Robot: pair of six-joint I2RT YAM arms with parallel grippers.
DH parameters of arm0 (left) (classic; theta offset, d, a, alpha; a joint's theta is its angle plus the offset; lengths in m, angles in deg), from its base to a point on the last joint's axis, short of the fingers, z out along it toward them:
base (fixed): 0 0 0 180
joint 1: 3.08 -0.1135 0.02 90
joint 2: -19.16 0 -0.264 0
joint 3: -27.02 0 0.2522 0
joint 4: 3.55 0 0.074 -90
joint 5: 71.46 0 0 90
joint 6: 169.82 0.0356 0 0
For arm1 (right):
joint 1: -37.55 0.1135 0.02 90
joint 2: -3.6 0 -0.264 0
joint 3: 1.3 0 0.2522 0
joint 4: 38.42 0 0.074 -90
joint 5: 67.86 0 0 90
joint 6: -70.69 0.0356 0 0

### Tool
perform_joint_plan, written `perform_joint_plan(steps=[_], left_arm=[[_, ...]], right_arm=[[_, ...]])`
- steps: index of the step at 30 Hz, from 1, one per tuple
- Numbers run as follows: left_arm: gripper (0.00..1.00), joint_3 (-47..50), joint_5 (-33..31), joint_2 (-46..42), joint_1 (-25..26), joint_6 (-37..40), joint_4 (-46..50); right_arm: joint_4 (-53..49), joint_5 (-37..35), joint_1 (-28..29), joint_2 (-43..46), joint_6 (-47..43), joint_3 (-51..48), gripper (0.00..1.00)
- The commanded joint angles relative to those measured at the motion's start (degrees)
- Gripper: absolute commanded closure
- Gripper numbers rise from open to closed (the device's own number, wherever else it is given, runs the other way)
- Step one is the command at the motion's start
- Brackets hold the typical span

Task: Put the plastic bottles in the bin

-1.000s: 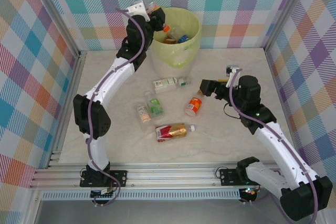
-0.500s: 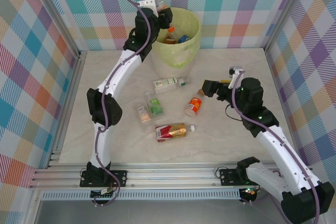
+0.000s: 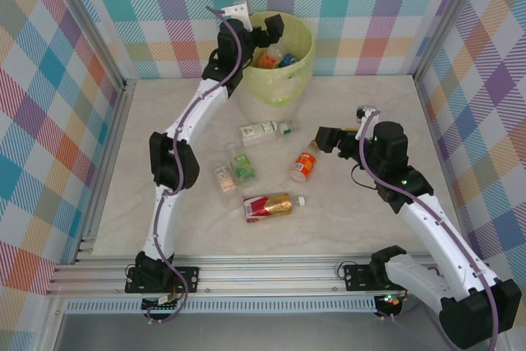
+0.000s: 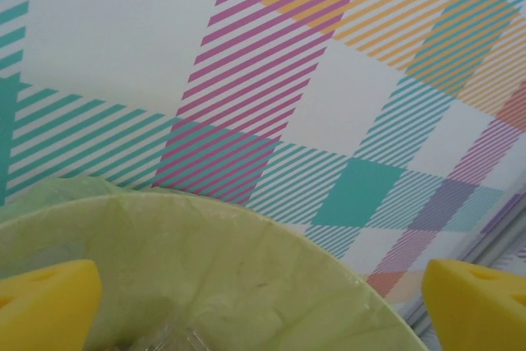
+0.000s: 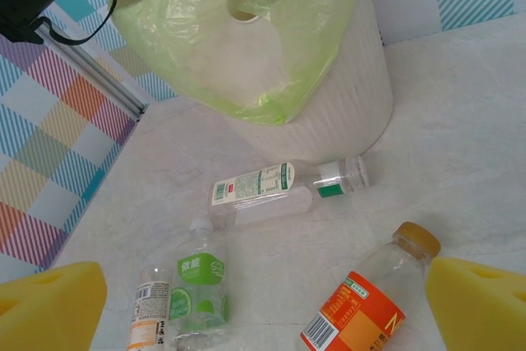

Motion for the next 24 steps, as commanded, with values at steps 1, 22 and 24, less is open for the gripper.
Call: perform_joint_plan(steps=[1,22,24], left_arm=[[0.0,2.63,5.09,-7.79,-3.44,-2.65,2.87],[0.0,38.06,11.32,-35.69,-6.27,-12.29,4.9],[0.0,42.74,9.48,-37.92,-6.26,-13.56,2.13]], right_arm=[[0.06,-0.38,0.32,0.0,0.36,-0.62,0.0],[-3.71,-4.27,0.97,-12.9,15.85,-7.42,0.0],[-2.79,-3.57,1.42,-14.43,17.21,-7.61,0.0]])
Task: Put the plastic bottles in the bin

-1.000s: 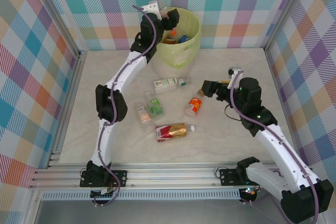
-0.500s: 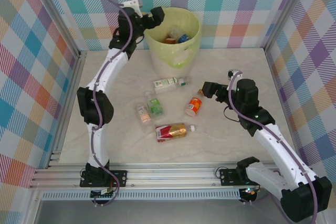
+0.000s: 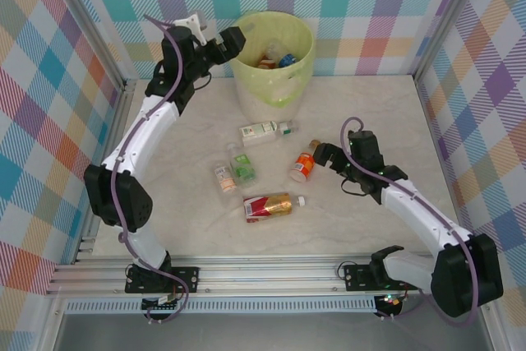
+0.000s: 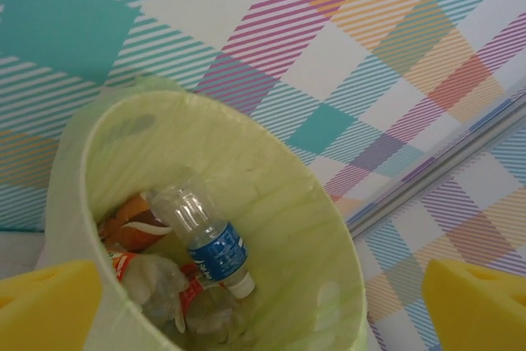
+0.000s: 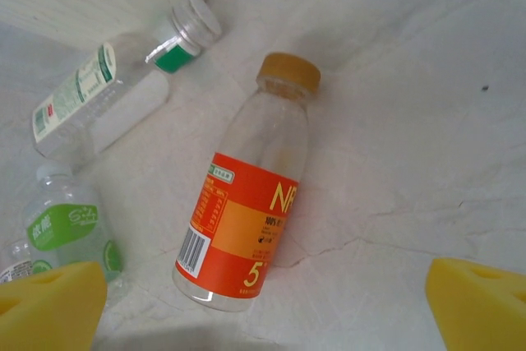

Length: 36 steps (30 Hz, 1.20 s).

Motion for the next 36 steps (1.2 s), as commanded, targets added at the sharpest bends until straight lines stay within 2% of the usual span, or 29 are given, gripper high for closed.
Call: perform_joint_plan(steps=[1,4,12,21,26,30,36], left_arm=[[0.0,6.27,-3.02,-4.21,0.3,-3.18,-5.8],[0.0,13.62,-5.67,-7.33,0.3,-6.43,-10.04],[0.0,29.92,-13.45,-17.77,0.12,-11.18,-13.52],[0.0,45.29,-16.28,-31.0,-0.34,-12.97,-8.7],[0.0,49.28,-19.57,-36.57,-2.17,-10.87,-2.4],[0.0,52.21,-20.99,-39.98,-3.54,-10.64,-0.88],[0.0,54.65,-21.05,-41.53,-4.53,-11.4,0.21]], right_arm=[[2.17,2.75,0.99,-1.77,4.07,-0.65,0.0],[2.65,2.24,2.11,-3.48,5.59,-0.31,0.0],[2.92,0.84,5.19,-9.05,11.95,0.2,0.0],[3.79,-3.12,9.18,-17.07,16.66,3.37,0.0],[0.64,-11.42,13.04,-21.26,17.37,7.51,0.0],[-3.9,-16.29,15.66,-25.43,18.6,11.45,0.0],[-4.06,-18.14,16.91,-29.28,19.64,14.0,0.0]])
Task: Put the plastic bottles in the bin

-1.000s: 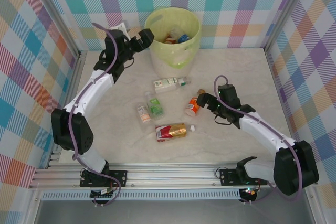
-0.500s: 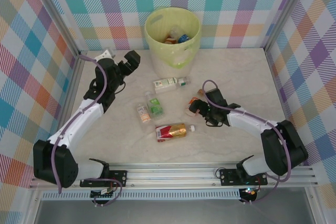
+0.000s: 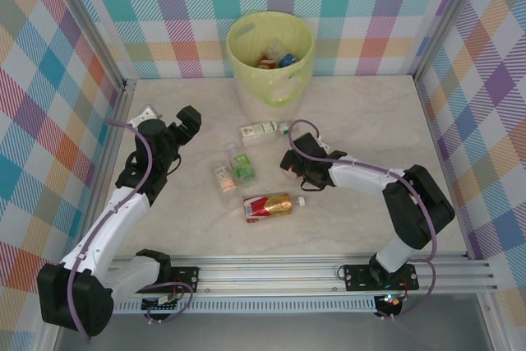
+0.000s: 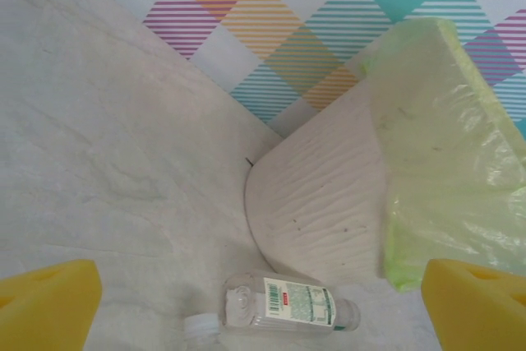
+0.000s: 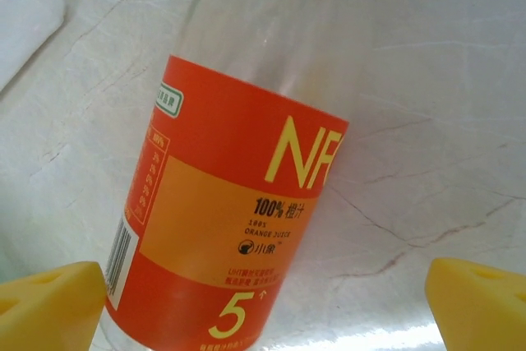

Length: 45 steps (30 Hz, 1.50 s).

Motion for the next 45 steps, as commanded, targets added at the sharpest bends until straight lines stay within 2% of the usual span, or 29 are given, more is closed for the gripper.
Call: perform_joint_plan(steps=[1,11,15,23,32,39,45], left_arm=[[0.0,1.11,-0.83,-0.91,-1.0,0.14,1.6],[0.0,3.99,-1.3,0.01,-1.96,-1.75,-0.46],[0.0,4.05,-0.5,1.01,-2.32,-1.94,-0.6],[0.0,4.98,-0.58,1.04,-2.67,-2.7,-0.61],[0.0,4.89,0.73,1.6,-2.71,-4.02,-0.17],[0.0,4.82,2.0,1.41,-2.8,-4.28,2.31],[0.0,4.91,3.77,0.61,-2.79,-3.33,5.29]], right_arm=[[-2.27,-3.3,0.3,-1.81,1.34,1.31,0.0],[-5.63,-6.28,0.3,-10.15,-3.51,10.35,0.01],[-5.35,-7.66,0.21,-12.02,-8.6,11.04,0.16],[-2.35,-4.22,0.12,-9.83,-17.56,9.06,0.32],[1.53,-4.24,0.21,-3.15,-21.22,3.88,0.47],[7.67,-6.58,0.21,8.26,-24.33,-2.95,0.54],[9.02,-6.17,0.21,17.62,-27.61,-4.15,0.57]])
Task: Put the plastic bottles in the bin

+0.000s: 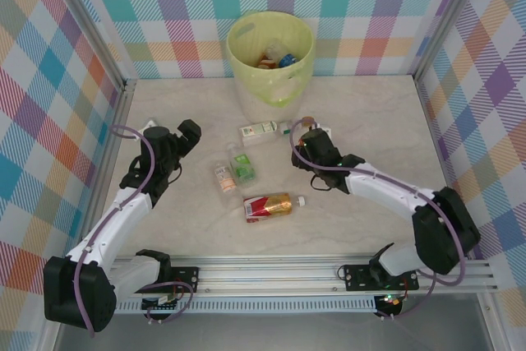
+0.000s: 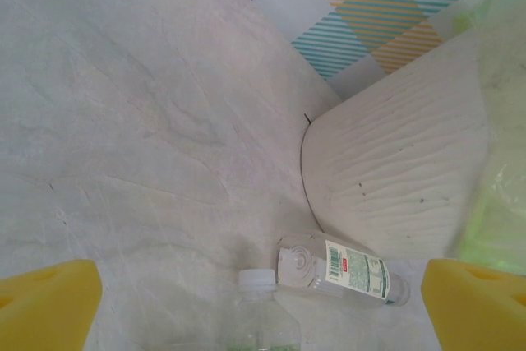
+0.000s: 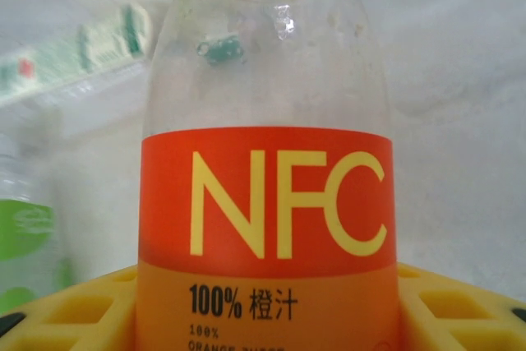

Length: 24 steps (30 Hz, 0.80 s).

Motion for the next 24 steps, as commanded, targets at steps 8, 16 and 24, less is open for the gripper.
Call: perform_joint_plan(steps=[8,16,24], left_arm=[[0.0,1.23,5.67,-3.25,-1.31,3.88,6.31],[0.0,1.77,7.93,-3.73,-1.52,4.36,7.8],[0.0,2.61,12.25,-3.13,-1.53,4.33,7.94]], right_arm=[[4.81,2.67,0.01,13.56,-7.42,2.17,0.58],[6.6,5.92,-0.61,13.57,-12.32,15.06,0.58],[9.73,17.2,-7.05,-2.81,-11.2,33.26,0.57]])
